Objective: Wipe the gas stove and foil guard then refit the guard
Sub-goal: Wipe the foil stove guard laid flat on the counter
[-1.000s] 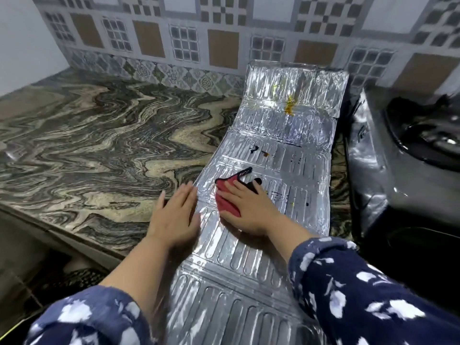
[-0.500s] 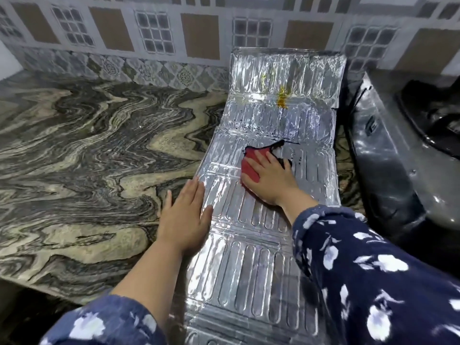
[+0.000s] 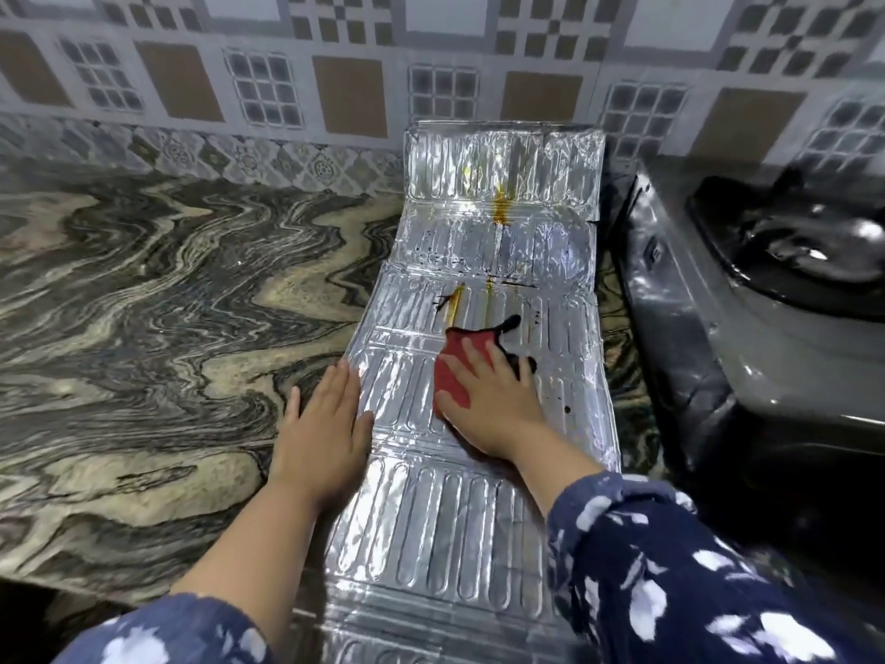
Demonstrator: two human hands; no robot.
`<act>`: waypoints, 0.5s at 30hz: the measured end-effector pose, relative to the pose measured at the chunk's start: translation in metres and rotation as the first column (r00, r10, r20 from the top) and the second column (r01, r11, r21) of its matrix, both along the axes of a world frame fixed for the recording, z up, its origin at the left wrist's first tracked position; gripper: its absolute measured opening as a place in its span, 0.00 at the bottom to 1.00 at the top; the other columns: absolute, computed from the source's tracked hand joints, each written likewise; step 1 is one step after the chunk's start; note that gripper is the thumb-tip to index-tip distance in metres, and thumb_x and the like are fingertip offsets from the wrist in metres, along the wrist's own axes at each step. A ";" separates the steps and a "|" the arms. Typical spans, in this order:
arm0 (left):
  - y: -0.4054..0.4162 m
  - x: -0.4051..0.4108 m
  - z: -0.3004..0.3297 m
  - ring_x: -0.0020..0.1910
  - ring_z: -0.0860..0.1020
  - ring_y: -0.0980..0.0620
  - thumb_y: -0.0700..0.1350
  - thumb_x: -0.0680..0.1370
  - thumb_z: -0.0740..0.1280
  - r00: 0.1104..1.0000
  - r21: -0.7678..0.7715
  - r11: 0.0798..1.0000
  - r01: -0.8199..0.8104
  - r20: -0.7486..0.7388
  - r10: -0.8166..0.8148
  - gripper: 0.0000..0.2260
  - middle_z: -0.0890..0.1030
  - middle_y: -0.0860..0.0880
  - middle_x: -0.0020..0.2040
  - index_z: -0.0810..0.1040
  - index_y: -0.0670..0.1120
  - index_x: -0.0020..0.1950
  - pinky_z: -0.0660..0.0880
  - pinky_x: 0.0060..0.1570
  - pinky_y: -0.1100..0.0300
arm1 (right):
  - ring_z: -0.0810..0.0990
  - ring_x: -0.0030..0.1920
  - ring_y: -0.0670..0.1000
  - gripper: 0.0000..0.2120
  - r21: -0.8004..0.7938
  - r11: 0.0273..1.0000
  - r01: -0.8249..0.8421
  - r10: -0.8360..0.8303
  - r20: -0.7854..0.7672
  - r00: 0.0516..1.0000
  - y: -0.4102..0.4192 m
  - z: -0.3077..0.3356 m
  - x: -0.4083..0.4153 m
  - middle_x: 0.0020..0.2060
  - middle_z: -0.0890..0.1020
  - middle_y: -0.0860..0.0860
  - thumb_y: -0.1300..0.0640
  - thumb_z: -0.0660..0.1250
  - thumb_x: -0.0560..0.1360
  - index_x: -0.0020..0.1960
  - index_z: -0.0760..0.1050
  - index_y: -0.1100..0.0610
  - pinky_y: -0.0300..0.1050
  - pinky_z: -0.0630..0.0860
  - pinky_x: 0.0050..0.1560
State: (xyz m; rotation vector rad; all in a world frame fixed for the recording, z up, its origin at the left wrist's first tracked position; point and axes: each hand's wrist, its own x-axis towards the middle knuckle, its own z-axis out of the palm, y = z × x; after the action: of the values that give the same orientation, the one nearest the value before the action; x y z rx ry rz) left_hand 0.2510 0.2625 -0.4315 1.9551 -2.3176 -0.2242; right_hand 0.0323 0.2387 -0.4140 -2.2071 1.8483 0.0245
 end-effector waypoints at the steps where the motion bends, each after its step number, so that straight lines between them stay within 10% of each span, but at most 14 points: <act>1: 0.000 0.000 0.000 0.76 0.42 0.56 0.57 0.75 0.36 1.000 -0.001 1.000 -0.003 0.001 0.003 0.32 0.43 0.52 0.78 0.45 0.46 0.78 0.39 0.74 0.49 | 0.36 0.77 0.52 0.31 -0.001 1.000 -0.009 0.009 0.007 1.000 0.016 0.000 0.001 0.78 0.40 0.46 0.34 0.42 0.77 0.77 0.43 0.41 0.62 0.34 0.73; 15: -0.004 0.003 -0.007 0.77 0.45 0.56 0.59 0.74 0.35 1.000 -0.050 0.999 0.018 0.006 -0.018 0.35 0.47 0.51 0.78 0.49 0.45 0.78 0.43 0.74 0.47 | 0.40 0.77 0.53 0.33 -0.044 0.966 0.256 -0.258 -0.055 0.965 -0.034 0.000 -0.081 0.78 0.42 0.47 0.31 0.40 0.75 0.77 0.43 0.41 0.63 0.40 0.74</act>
State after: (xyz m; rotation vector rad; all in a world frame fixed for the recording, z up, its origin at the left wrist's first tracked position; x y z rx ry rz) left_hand 0.2545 0.2589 -0.4384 1.9148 -2.3212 -0.1610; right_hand -0.0491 0.2045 -0.4145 -1.9913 2.1709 0.0075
